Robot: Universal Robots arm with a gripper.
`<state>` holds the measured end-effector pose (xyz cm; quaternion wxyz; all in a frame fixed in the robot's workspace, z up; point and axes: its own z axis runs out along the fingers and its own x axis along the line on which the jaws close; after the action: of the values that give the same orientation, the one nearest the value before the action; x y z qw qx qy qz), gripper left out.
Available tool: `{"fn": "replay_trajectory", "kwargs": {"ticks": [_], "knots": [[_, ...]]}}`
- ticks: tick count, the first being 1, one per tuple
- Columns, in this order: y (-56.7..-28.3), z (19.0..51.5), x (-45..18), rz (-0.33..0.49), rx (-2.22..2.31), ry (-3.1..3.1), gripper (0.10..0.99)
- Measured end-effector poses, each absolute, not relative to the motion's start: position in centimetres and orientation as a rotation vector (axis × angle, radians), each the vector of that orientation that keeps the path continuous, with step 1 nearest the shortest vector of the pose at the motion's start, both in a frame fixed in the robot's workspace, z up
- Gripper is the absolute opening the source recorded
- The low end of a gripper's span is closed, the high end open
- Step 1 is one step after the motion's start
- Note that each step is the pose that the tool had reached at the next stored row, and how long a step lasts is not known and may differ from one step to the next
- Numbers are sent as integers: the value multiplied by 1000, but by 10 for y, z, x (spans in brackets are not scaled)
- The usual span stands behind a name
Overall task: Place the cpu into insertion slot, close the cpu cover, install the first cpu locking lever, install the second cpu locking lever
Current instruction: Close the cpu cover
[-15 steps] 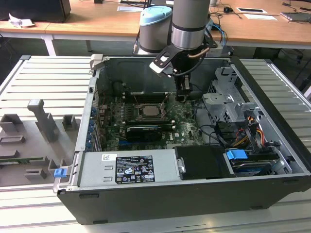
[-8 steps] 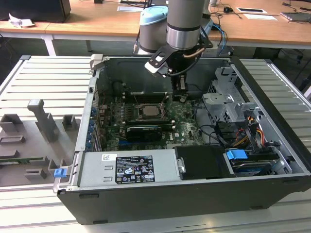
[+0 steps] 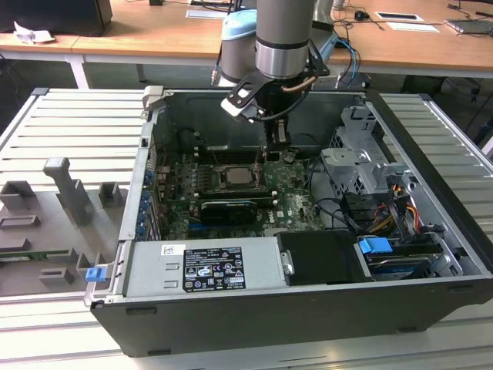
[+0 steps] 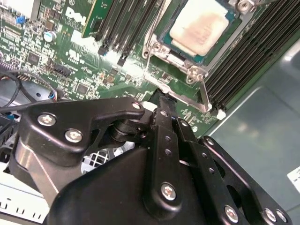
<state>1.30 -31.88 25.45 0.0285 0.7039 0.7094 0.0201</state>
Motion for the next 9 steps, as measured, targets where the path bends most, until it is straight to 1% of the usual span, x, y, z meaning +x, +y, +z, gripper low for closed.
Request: {"fn": "replay_trajectory", "kwargs": {"ticks": [9], "knots": [[-319, 252, 0, 62, 2172, 2189, 106]]}}
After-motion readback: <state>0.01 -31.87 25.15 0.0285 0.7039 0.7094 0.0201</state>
